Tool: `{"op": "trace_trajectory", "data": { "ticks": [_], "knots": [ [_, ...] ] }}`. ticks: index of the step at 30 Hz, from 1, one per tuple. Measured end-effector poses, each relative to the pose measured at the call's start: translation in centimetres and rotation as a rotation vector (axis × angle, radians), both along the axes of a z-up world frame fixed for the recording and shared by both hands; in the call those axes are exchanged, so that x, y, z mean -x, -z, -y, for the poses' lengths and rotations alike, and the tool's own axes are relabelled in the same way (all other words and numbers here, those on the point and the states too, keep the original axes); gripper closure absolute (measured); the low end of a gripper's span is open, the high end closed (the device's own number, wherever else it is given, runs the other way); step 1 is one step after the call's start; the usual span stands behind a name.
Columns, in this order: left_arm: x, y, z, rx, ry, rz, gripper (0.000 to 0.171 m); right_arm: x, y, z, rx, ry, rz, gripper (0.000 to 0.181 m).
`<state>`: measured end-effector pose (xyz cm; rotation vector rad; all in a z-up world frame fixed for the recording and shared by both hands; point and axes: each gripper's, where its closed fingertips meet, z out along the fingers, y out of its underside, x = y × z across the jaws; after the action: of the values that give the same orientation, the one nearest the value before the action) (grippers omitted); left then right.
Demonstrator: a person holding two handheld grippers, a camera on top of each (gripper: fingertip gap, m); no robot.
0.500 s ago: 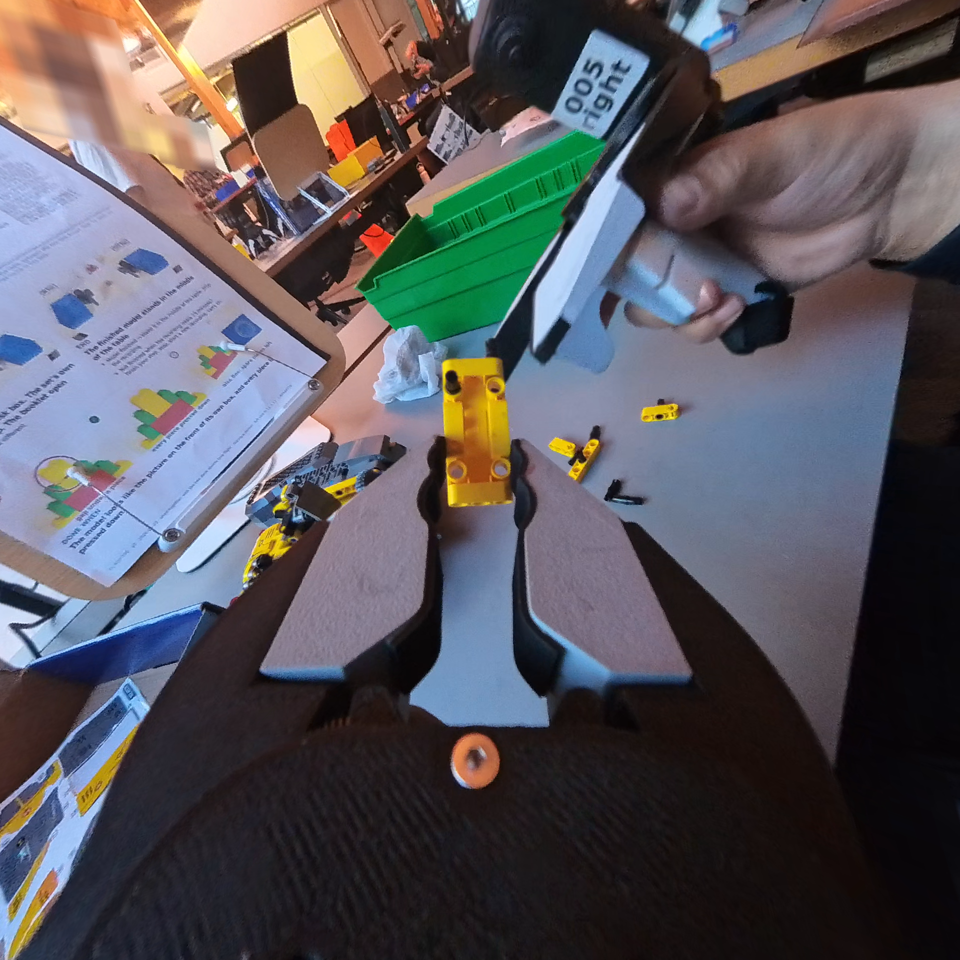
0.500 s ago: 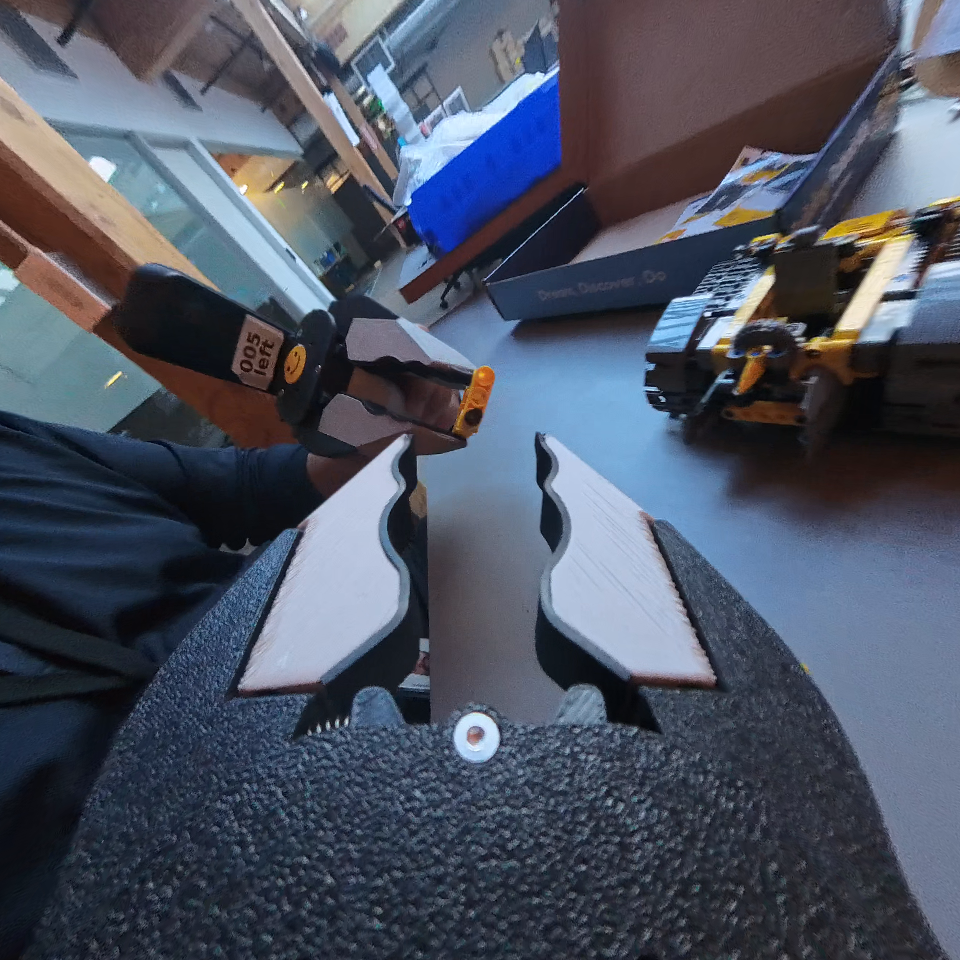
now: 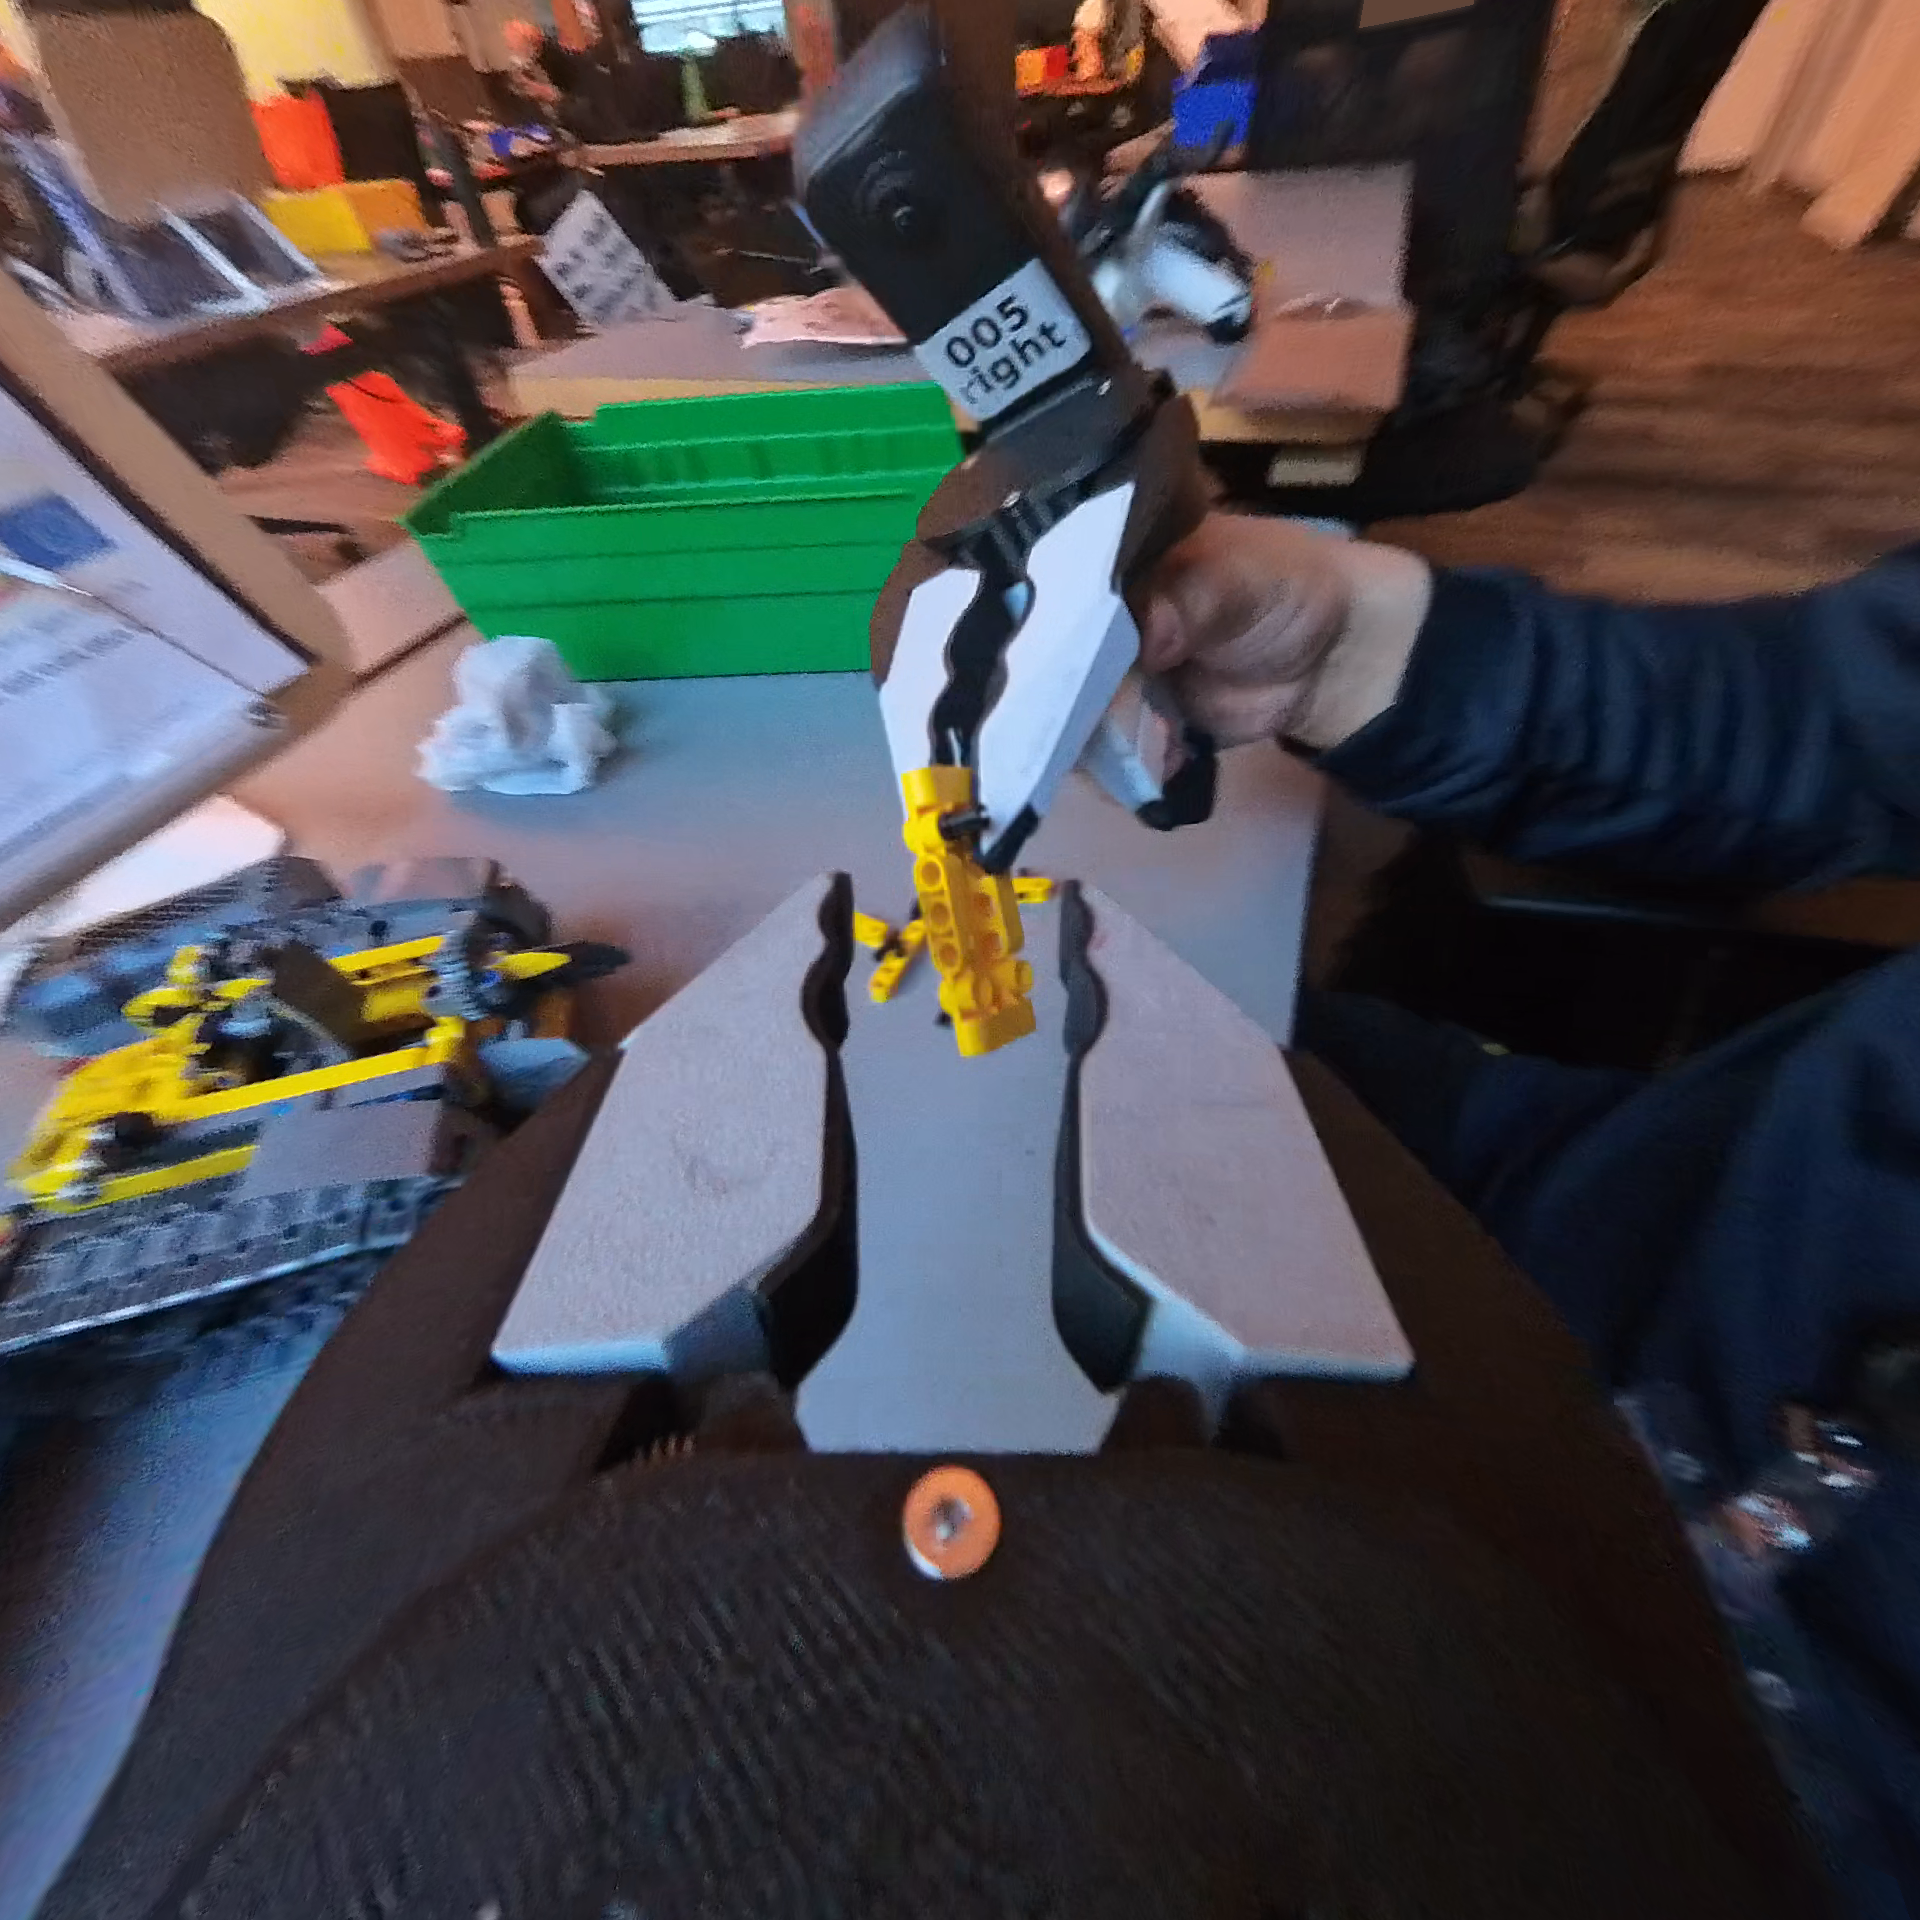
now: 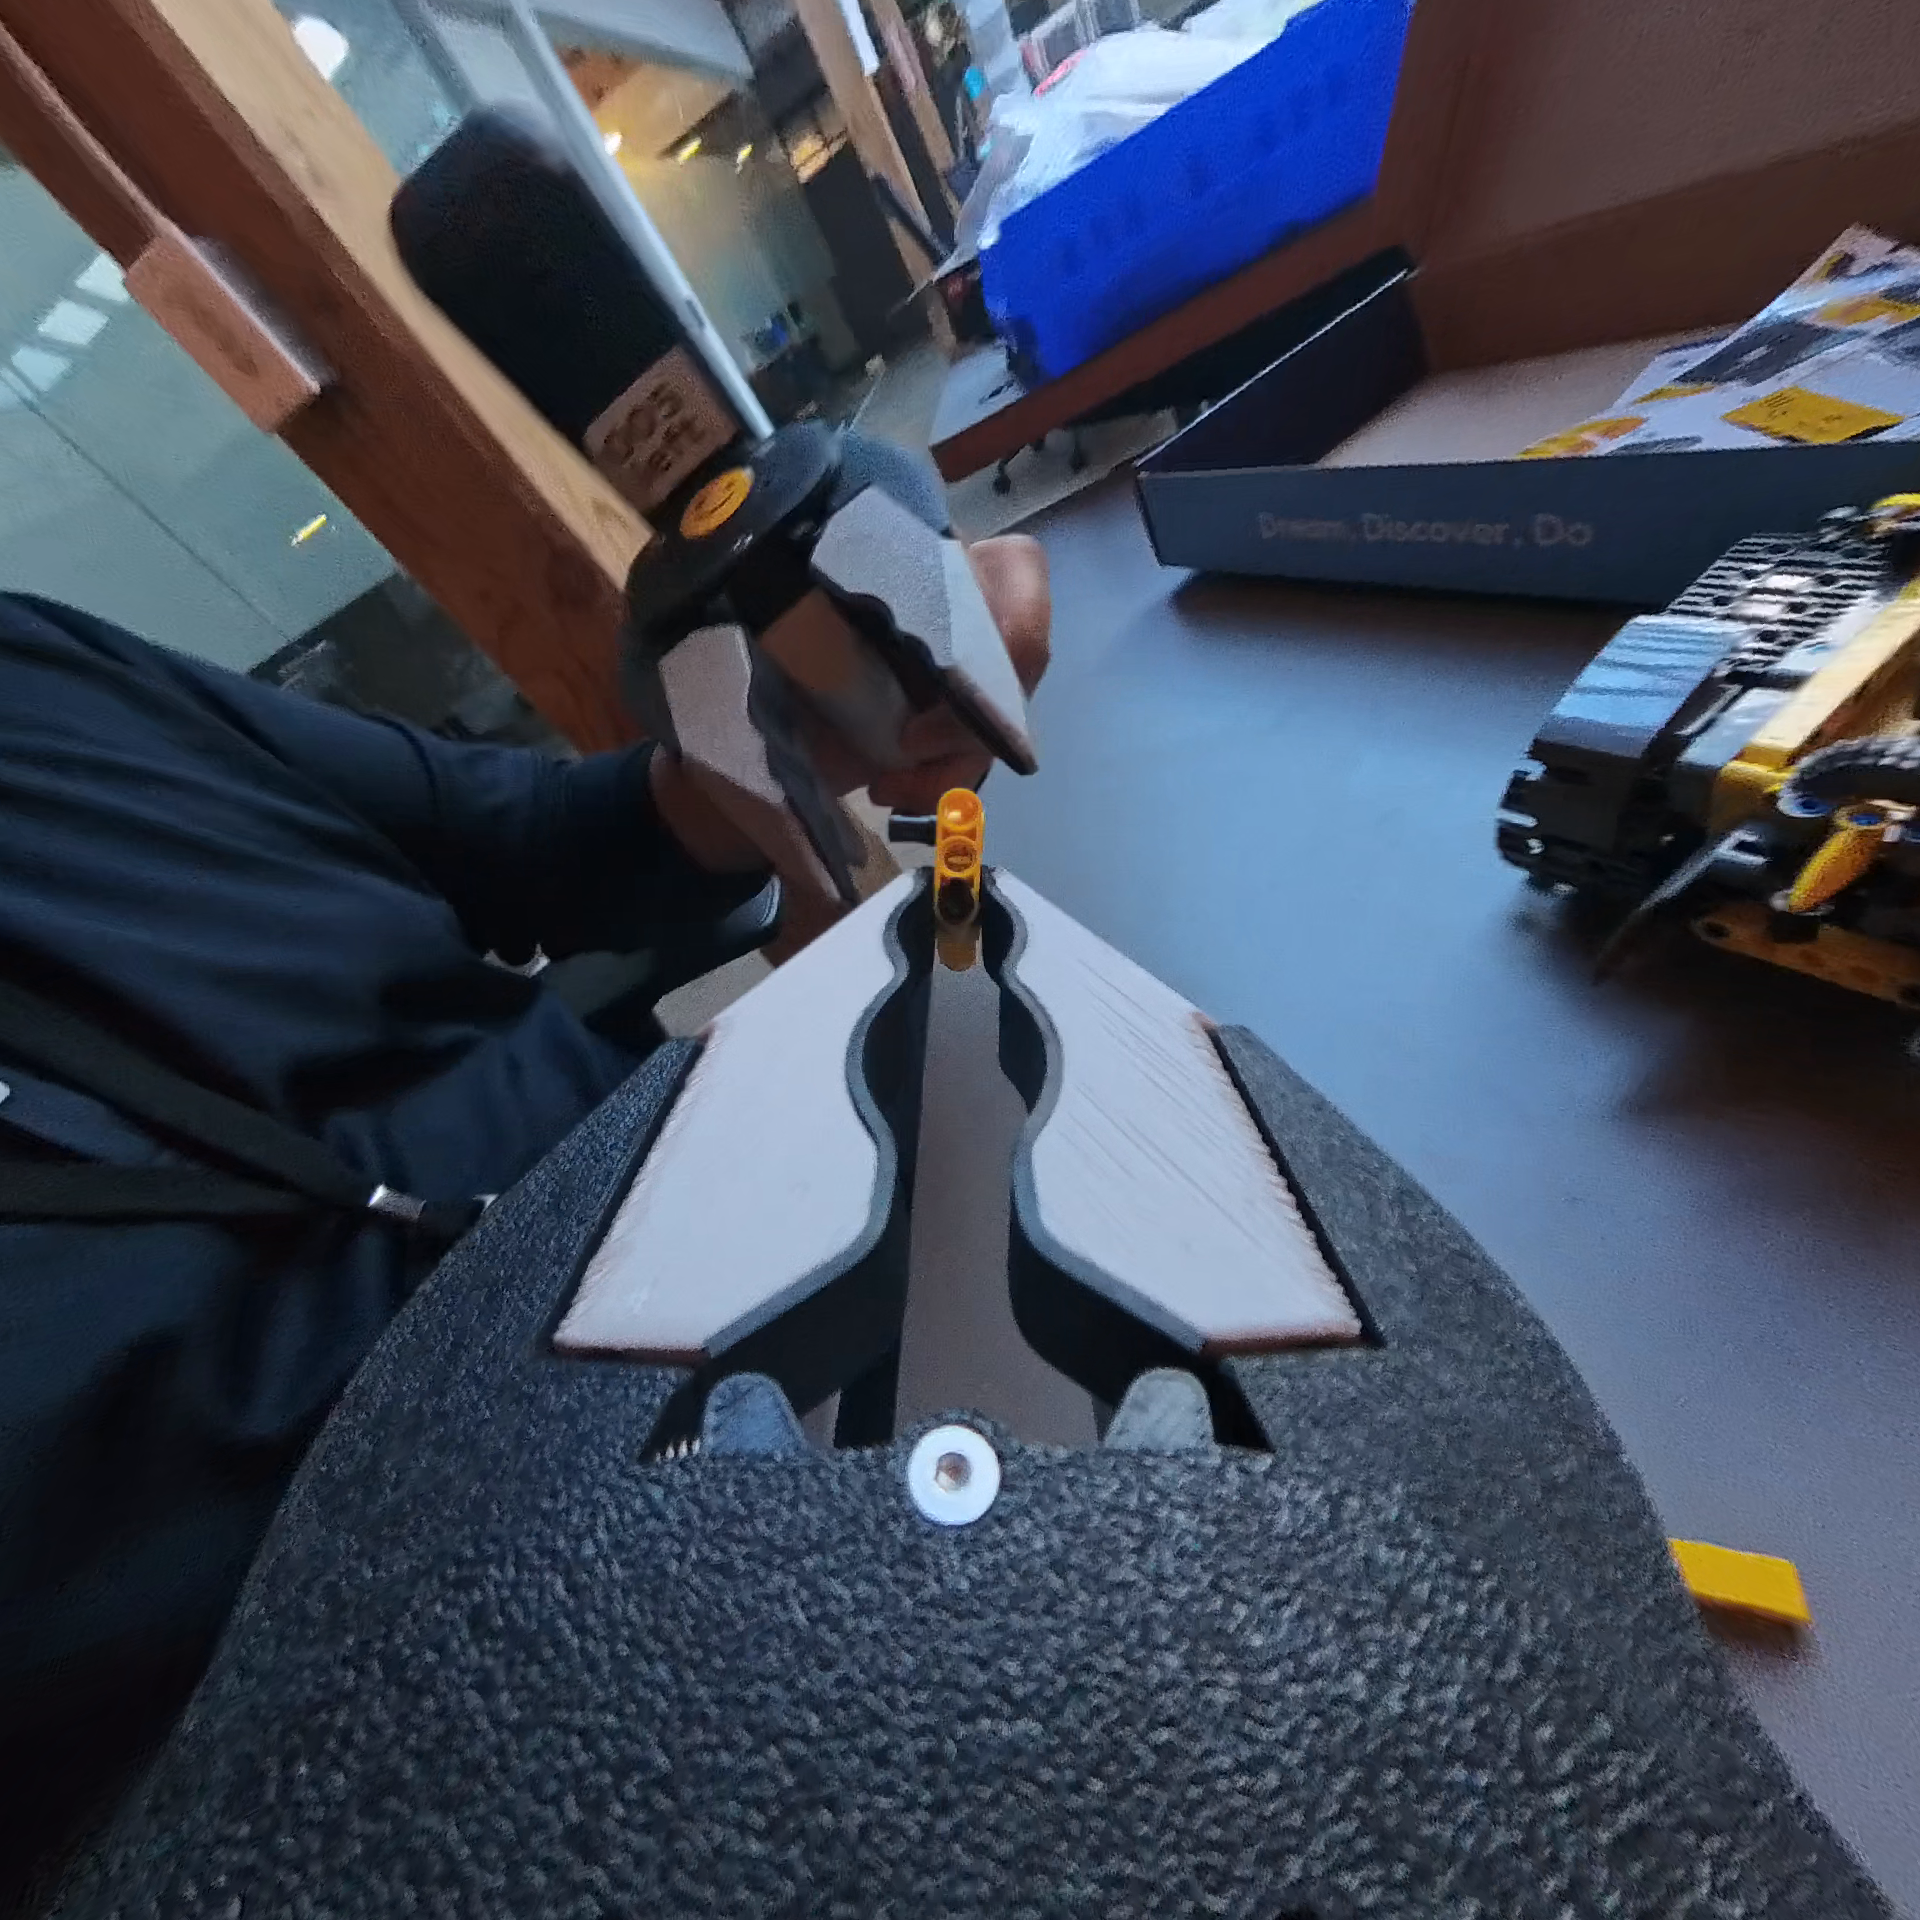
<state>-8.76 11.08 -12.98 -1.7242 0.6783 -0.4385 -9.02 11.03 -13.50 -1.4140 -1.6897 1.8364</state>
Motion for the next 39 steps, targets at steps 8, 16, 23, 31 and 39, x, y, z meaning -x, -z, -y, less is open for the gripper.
{"op": "trace_trajectory", "data": {
  "ticks": [8, 16, 23, 31, 39],
  "knots": [
    [-1.7, 0.9, 0.2, 0.081, 0.118, 0.056, 0.163, -0.7, -0.8, 0.7, -0.015, -0.027, -0.075, 0.176],
    [-2.6, 0.4, 0.5, 0.040, 0.148, 0.037, 0.145, -1.7, -3.2, 1.2, -0.107, -0.013, -0.260, 0.176],
    [-2.7, -0.1, 0.6, -0.066, 0.117, -0.099, 0.162, -1.8, -3.5, 1.4, -0.097, -0.018, -0.276, 0.174],
    [-1.1, -0.6, -0.2, -0.205, -0.029, -0.306, 0.166, -1.1, -3.0, 0.9, -0.094, 0.023, -0.238, 0.166],
    [3.2, 0.6, -2.1, -0.257, -0.282, -0.670, 0.167, -0.5, -0.6, 0.8, 0.023, 0.003, -0.045, 0.150]
  ]
}}
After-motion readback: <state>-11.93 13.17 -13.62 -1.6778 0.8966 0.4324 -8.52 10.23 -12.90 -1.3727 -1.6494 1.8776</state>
